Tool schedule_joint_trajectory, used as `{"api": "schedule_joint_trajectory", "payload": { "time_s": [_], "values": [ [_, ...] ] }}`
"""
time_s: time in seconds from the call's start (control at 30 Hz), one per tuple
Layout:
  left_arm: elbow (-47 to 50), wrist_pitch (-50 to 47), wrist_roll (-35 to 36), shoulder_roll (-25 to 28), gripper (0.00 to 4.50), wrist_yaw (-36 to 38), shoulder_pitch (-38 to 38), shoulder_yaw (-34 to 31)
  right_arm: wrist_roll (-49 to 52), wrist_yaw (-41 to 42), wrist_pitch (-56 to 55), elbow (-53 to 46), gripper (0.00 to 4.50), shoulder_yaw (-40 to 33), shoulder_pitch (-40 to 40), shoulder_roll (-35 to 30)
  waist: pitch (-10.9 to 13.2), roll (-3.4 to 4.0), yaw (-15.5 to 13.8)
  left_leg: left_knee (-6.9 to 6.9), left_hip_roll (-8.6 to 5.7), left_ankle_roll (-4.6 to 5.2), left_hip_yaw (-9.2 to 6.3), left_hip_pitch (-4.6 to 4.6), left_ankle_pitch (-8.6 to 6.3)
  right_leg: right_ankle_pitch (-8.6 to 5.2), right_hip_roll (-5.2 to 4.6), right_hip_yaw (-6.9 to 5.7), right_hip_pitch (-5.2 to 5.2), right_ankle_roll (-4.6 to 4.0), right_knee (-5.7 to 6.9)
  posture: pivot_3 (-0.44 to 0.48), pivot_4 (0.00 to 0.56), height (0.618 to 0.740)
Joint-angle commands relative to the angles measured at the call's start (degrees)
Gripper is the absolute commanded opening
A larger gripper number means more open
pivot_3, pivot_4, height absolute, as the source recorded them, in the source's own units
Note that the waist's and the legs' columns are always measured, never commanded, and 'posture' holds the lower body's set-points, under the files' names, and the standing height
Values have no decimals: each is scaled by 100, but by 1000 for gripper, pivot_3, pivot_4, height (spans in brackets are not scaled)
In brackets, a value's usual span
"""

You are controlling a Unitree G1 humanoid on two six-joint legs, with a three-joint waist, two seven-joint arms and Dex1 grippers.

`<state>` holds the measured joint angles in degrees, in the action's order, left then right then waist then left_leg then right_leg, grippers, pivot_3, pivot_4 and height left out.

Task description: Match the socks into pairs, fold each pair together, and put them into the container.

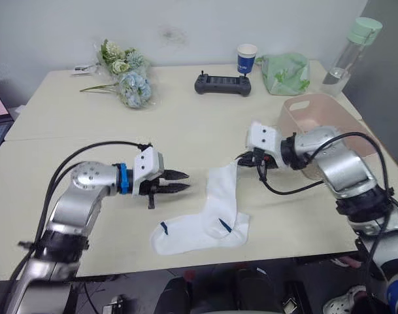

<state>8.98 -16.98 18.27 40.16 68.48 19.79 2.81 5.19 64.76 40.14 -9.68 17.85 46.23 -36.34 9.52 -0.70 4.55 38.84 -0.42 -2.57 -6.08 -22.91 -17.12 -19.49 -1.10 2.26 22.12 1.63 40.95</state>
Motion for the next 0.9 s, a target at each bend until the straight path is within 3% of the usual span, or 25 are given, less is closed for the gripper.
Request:
{"api": "schedule_joint_trajectory", "payload": {
  "time_s": [0.03, 0.27, 0.47, 0.7, 0.9],
  "values": [
    [762, -410, 330, -175, 2414, -584, -189, -242, 306, -248, 544, -517, 0, -337, 294, 127, 0, 0, -12, 0, 0, 0, 0, 0, 0, 0, 0, 1, -2, 0, 0, 0, 150, 740],
    [931, -642, 391, -486, 4458, -1255, -188, -257, 111, -970, 462, -205, 0, -339, 725, 353, 0, 0, -36, 1, -3, 1, 5, 1, 0, 0, 0, -1, -4, 0, -2, 0, 150, 740],
    [712, -445, 215, -493, 4483, -1453, -250, -180, -316, -1580, -10, 166, 0, -59, 624, 579, 0, 0, -37, 0, -2, 0, 9, 1, 0, 0, 1, 1, -1, 0, 0, 0, 150, 740],
    [335, 228, -378, -630, 4483, -1512, -315, 331, -1295, -1516, -1598, 759, 0, 398, 9, -346, -1, -1, -148, 1, -7, 0, 28, 0, 0, 0, -5, 2, -3, 0, -9, 0, 150, 740],
    [120, 475, -610, -698, 4483, -1054, -145, 1003, -1337, -1367, -1635, 632, 0, 283, -382, -550, -1, -1, -133, -3, 1, 1, 36, 3, 0, 0, 1, 6, 0, 0, -5, 0, 150, 740]
  ]
}}
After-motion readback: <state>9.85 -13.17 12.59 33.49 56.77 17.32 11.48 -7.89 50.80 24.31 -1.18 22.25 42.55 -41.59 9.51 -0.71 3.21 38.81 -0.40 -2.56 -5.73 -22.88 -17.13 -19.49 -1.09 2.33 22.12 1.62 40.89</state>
